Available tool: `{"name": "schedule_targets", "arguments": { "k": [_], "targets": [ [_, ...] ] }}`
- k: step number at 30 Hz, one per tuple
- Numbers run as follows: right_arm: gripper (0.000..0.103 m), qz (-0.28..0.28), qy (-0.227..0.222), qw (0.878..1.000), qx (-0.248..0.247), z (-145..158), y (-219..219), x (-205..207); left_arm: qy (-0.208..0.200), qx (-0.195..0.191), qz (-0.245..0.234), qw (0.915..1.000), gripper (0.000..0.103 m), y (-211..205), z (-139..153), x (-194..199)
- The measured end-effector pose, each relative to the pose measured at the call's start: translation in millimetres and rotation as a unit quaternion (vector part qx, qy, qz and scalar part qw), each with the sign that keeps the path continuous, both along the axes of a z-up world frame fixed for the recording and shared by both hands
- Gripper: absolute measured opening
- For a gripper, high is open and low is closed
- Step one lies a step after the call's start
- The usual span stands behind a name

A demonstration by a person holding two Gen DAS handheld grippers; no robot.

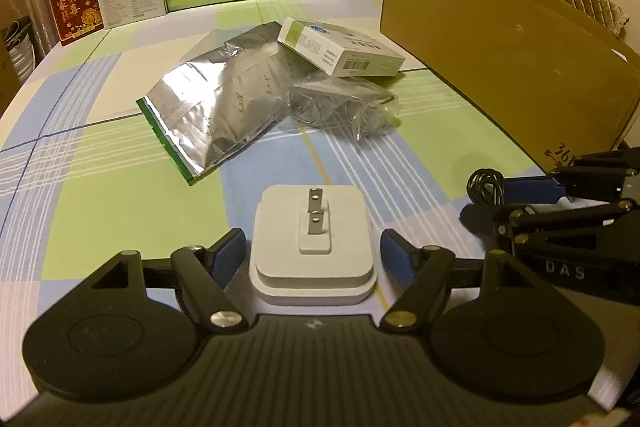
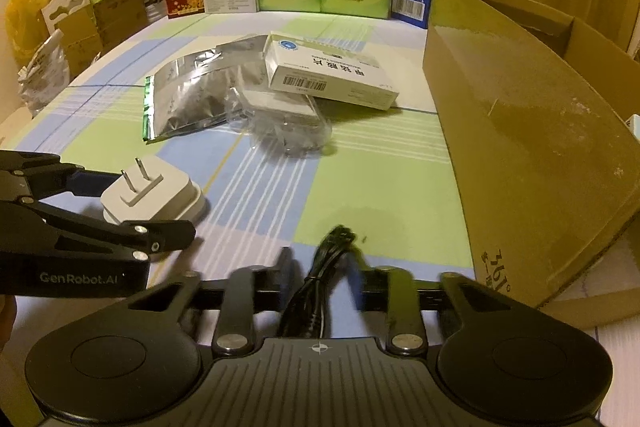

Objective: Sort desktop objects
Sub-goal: 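Lift the cable and plug adapter and carry them toward the cardboard box, then lower both items into the cardboard box and open both tools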

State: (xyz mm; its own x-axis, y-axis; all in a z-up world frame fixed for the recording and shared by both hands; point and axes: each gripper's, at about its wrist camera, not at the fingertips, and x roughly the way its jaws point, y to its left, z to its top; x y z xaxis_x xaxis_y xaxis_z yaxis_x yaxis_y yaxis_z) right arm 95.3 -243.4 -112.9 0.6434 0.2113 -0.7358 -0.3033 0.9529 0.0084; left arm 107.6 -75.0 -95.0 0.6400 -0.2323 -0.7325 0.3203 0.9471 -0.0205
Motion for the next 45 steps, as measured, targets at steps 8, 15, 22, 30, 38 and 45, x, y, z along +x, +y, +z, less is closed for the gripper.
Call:
{"name": "schedule_targets", "arguments": {
  "k": [8, 15, 22, 30, 38, 45],
  "targets": [
    [0.009, -0.002, 0.004, 1.0, 0.008, 1.6, -2.4, -0.9, 0.0, 0.004, 0.004, 1.0, 0.06, -0.9, -1.2, 0.1],
    [0.009, -0.006, -0.003, 1.0, 0.011, 8.9, -4.8, -4.5, 0.006, -0.005, 0.007, 0.9999, 0.06, 1.9, 2.1, -2.5],
    [0.009, -0.01, -0.02, 1.0, 0.016, 31.4, -8.3, -15.1, -0.005, -0.006, -0.001, 1.0, 0.06, 2.7, 18.8, -12.3],
    [0.009, -0.02, -0.052, 0.998, 0.033, 76.7, -21.5, -37.4, -0.033, -0.024, 0.027, 0.9988, 0.06, 0.6, 66.7, -30.3],
    [0.009, -0.032, -0.092, 0.994, 0.059, 128.3, -43.5, -61.6, -0.048, -0.044, 0.059, 0.9961, 0.06, -8.6, 116.2, -56.9],
    [0.009, -0.048, -0.121, 0.989, 0.069, 158.1, -68.8, -83.6, -0.063, -0.049, 0.044, 0.9958, 0.06, -27.9, 142.1, -81.2]
  ]
}}
